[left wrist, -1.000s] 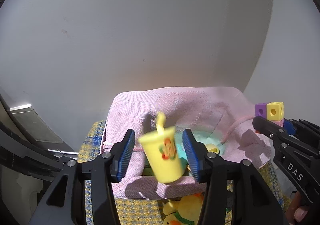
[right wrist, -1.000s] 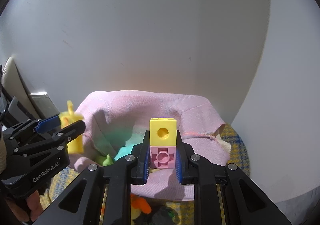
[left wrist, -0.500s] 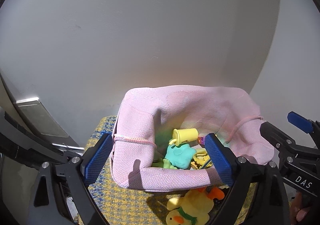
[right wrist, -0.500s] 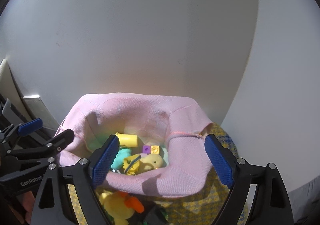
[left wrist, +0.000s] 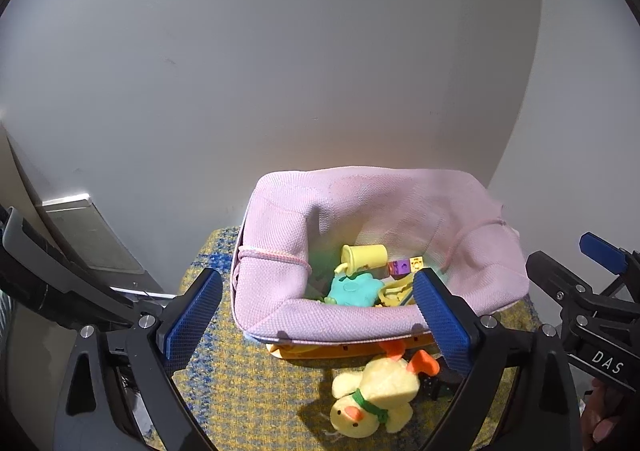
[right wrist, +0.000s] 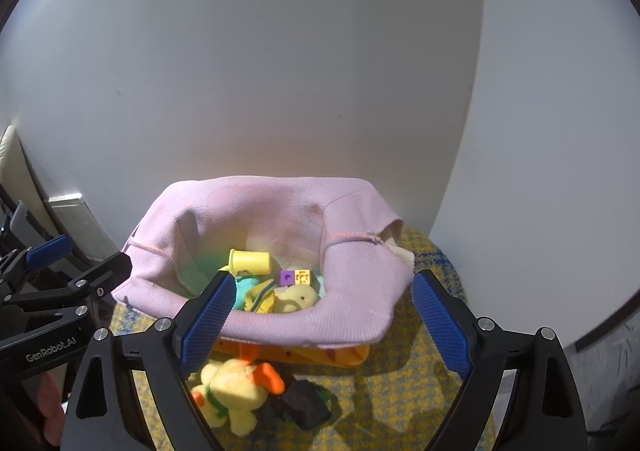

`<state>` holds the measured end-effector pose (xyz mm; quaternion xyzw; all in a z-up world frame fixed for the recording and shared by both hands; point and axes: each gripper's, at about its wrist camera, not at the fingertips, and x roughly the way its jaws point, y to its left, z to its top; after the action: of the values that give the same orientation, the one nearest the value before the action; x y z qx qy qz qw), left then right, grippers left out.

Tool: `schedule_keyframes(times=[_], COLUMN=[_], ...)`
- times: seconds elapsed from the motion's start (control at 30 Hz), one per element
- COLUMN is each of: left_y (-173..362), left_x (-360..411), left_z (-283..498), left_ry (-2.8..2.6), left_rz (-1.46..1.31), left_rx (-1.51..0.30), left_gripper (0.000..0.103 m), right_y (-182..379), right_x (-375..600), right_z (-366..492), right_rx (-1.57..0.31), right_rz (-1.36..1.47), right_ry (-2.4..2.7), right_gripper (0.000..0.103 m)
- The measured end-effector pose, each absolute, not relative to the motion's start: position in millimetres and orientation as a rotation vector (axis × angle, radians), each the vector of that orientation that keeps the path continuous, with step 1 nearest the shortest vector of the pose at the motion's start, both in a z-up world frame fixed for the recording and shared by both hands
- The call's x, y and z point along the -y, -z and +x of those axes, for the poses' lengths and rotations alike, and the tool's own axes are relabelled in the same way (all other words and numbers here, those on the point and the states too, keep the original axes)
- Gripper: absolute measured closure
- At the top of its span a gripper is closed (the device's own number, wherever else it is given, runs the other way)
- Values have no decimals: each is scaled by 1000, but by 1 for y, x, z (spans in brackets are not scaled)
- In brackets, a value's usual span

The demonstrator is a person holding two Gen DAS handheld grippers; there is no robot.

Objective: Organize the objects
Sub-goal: 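Open both tools to drop the cup and blocks into the basket, then withdraw both tools toward the yellow chick plush and black ball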

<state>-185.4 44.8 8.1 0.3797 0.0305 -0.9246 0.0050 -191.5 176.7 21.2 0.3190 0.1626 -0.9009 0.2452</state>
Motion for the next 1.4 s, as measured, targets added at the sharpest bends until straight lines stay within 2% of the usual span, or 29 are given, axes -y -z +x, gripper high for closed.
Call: schedule_keyframes(times=[0.27, 1.4], left_y=[-7, 47], left_x=[-52, -88], left_z=[-164, -134], left_ry=[2908, 2924], left_rz=[1174, 1292], left_rx=[-84, -26], left_gripper=[0, 0], right_y=[-20, 37], right_x=[-196, -252], right_z=[-177, -155], right_rx=[-434, -441], right_rz=[880, 995], right_ry=[2476, 2494], right_gripper=[10, 7])
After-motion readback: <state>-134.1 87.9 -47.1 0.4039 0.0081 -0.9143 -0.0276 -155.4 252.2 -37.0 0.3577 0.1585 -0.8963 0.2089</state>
